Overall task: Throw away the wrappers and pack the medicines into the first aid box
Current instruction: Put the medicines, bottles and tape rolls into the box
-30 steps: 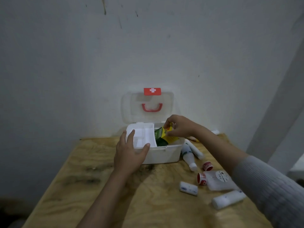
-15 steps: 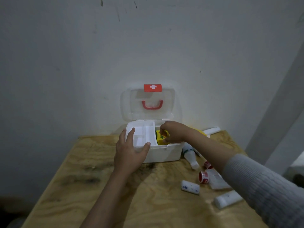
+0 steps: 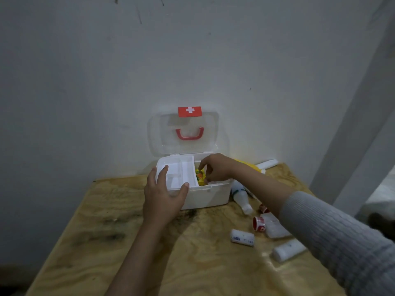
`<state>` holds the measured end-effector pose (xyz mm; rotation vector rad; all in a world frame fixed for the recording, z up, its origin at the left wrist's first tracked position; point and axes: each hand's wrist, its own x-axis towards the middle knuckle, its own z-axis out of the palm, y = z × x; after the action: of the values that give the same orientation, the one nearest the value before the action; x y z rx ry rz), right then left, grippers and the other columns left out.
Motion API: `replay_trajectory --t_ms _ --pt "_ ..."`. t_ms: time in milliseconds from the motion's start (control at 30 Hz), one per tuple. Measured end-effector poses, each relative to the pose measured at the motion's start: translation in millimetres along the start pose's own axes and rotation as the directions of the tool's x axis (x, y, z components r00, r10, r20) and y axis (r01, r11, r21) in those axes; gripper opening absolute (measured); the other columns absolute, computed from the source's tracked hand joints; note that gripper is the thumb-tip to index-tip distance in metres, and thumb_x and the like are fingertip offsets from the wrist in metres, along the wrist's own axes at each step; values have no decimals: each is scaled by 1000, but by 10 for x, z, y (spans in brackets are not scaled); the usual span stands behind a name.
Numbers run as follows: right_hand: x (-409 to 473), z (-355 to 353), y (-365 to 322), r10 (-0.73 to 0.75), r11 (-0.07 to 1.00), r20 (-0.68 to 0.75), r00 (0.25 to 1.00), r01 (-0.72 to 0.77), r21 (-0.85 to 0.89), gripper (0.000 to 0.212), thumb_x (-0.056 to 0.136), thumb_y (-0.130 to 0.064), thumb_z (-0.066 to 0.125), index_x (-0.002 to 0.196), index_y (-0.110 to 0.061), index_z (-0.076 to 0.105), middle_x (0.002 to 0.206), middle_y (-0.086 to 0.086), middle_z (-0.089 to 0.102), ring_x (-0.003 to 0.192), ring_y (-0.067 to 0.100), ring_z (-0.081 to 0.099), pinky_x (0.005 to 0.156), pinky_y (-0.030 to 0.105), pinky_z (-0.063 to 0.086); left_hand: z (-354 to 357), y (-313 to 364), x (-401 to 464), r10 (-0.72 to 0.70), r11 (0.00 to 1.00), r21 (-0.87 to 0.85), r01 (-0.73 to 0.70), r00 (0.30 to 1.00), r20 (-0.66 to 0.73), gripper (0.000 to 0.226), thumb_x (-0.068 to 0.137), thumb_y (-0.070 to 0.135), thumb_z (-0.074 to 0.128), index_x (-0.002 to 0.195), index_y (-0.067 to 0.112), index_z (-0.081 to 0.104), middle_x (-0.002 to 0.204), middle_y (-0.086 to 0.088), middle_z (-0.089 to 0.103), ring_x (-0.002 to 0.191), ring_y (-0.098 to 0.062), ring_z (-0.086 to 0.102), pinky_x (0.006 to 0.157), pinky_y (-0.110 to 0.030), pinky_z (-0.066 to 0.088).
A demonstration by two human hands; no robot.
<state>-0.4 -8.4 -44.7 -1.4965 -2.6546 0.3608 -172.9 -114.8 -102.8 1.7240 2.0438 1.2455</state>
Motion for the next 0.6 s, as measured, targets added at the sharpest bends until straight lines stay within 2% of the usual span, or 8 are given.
replay_trajectory --t_ms 100,200,267,333,400,500,600 --pt "-197 -217 2 -39 994 -114 993 49 94 42 76 -17 75 115 -11 62 106 8 70 92 18 64 87 29 52 3 4 -5 -6 1000 -9 6 1000 7 76 76 59 60 140 31 30 155 -1 20 136 -26 29 98 -47 42" --pt "-578 -410 124 -39 971 -298 954 106 213 28 78 -17 72 106 -14 68 103 3 72 89 10 66 77 11 50 1 1 -5 -12 1000 -16 12 1000 12 76 76 58 60 141 30 31 154 -1 20 136 -27 28 98 -48 41" --pt "-922 -460 245 -4 962 -350 937 100 255 20 79 -18 71 99 -19 71 96 -2 74 86 7 67 77 13 51 -2 0 -9 -10 1000 -26 10 1000 13 75 77 57 60 141 29 31 154 -1 20 136 -28 28 99 -48 40" --pt "-1291 -424 413 49 966 -313 948 35 256 16 79 -18 72 94 -21 72 90 -8 72 83 5 66 78 21 53 -2 -2 -9 -15 999 -29 15 1000 13 75 77 58 60 140 30 32 154 -1 20 136 -28 28 99 -48 40" --pt "-1635 -322 629 106 974 -229 968 -55 220 18 76 -20 75 93 -24 72 88 -13 69 83 2 65 76 23 53 2 -2 -5 -24 999 -30 25 1000 10 74 76 58 60 140 29 34 154 -1 21 136 -28 29 100 -48 39" --pt "-2017 -137 967 204 961 -93 974 -182 207 25 74 -25 77 96 -32 68 96 -17 64 90 1 63 74 17 50 11 1 -1 -28 999 -21 28 1000 5 73 77 58 60 139 29 35 153 -2 22 136 -29 29 100 -49 39" --pt "-2238 31 1227 277 929 -37 960 -258 266 27 74 -26 76 98 -36 67 105 -19 61 92 -3 60 68 11 47 14 4 -4 -32 999 -11 32 999 0 72 78 56 61 139 28 36 153 -3 22 136 -29 29 100 -50 39"
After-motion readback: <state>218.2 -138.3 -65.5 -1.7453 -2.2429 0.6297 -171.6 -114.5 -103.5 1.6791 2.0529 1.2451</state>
